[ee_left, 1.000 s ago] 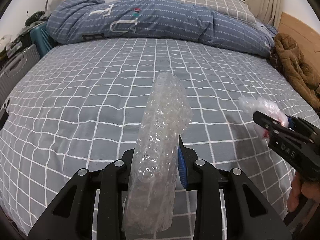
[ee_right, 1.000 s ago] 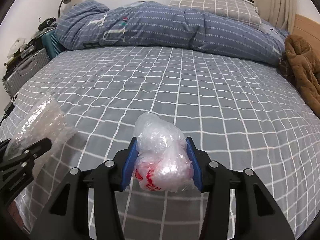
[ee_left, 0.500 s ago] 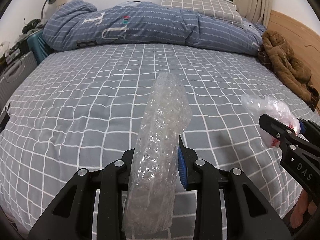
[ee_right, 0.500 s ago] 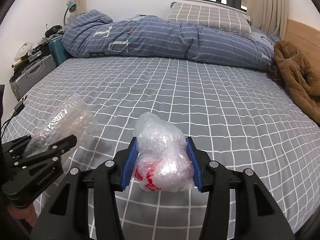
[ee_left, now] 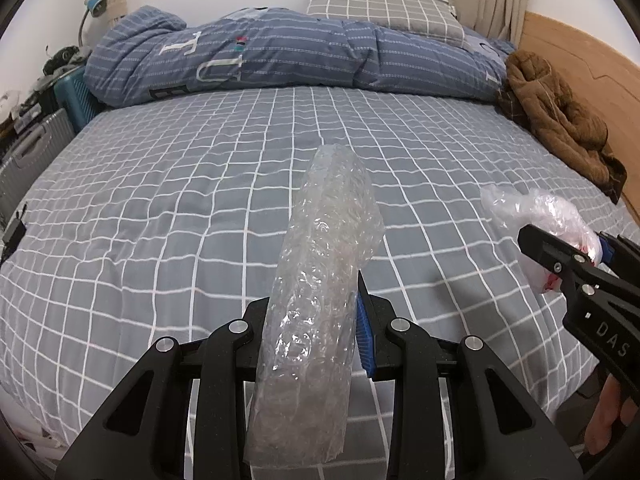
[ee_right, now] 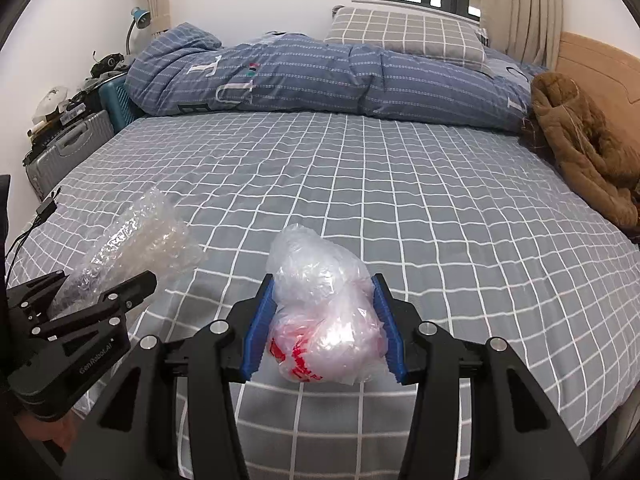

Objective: Collect trash
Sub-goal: 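Lift the bubble wrap and white bag and carry both over the bin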

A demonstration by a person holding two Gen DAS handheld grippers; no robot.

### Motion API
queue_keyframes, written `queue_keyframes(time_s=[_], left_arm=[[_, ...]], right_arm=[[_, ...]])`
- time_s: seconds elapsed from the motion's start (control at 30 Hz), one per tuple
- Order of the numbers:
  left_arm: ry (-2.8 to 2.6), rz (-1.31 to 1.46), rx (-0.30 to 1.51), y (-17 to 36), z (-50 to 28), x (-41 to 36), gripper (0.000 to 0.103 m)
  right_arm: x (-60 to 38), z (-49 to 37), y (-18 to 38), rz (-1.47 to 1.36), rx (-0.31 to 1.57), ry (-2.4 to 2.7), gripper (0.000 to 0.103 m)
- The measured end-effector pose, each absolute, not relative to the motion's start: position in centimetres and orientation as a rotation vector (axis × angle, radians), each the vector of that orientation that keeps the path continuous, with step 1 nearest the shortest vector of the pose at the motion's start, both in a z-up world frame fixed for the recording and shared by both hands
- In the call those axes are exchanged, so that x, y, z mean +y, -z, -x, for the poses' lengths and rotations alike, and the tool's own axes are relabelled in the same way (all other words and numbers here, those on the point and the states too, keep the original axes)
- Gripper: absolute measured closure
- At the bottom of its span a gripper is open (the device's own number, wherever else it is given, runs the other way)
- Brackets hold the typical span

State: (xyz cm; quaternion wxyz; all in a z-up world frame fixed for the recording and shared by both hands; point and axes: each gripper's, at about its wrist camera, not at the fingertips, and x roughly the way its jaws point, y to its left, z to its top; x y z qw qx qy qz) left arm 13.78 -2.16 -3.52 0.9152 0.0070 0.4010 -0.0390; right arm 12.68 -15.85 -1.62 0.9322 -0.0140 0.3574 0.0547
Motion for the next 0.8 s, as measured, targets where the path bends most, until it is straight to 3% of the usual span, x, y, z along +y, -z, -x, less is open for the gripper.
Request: queue_keyframes(time_s=[0.8], left_arm=[[0.066,0.009,0.833,2.9,-6.7,-1.6,0.073]], right_arm=[[-16.7,-4.4,0.9,0.001,0.733,-0.116,0.057]])
